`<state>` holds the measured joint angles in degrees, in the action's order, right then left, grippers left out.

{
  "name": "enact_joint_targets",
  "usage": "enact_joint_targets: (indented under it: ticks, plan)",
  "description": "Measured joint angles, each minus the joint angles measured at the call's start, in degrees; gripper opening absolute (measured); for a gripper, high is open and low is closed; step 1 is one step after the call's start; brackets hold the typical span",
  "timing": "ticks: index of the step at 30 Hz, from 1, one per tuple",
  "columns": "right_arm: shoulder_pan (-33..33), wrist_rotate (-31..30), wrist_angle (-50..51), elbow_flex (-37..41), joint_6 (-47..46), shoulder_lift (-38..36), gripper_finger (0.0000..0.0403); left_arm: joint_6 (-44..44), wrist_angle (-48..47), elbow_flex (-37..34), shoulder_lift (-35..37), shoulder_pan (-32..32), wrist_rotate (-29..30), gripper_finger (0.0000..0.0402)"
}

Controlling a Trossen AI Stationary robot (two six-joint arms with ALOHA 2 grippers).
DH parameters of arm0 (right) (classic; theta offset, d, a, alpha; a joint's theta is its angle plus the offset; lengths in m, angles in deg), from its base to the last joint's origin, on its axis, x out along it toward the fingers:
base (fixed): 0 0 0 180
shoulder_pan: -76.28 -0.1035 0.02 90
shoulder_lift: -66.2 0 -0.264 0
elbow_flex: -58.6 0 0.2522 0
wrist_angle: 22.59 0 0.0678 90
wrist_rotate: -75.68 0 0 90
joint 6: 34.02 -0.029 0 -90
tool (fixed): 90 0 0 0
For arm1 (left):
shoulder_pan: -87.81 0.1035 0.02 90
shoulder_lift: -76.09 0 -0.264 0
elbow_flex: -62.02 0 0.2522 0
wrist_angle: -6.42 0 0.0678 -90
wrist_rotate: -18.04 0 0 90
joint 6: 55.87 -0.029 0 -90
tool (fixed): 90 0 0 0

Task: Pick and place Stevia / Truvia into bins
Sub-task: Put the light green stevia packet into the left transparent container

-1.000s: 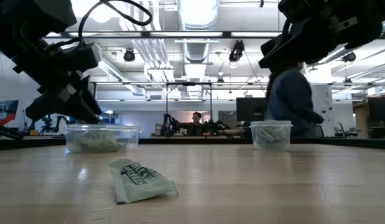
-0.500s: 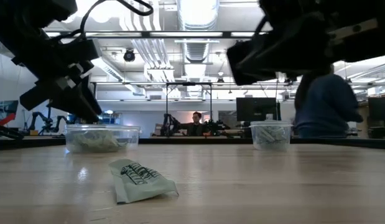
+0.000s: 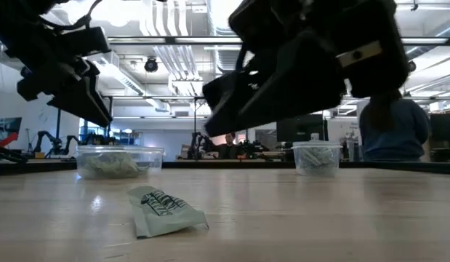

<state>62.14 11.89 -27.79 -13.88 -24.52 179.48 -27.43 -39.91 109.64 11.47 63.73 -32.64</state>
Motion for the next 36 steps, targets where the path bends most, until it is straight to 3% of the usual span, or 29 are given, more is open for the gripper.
enact_joint_targets:
  ticks: [10, 15, 32, 36]
  plan:
    - [-0.25, -0.11, 1.21, -7.74, -0.18, 7.82, 0.0211, 1.37, -0.14, -0.37, 3.48, -1.61, -0.26, 0.0135]
    - [-0.25, 4.12, 1.33, -10.63, -0.77, 10.48, 0.0212, 1.41, 0.05, -0.42, 3.89, -1.63, -0.28, 0.0135]
    - [-0.54, 4.9, -0.82, -11.55, -0.09, 10.73, 0.0212, 1.38, 0.4, -0.52, 3.82, -1.65, -0.67, 0.0135]
    - [-0.62, 4.92, 2.27, -11.58, -0.04, 10.25, 0.0212, 1.2, 2.33, -0.39, 3.82, -2.16, -3.63, 0.0135]
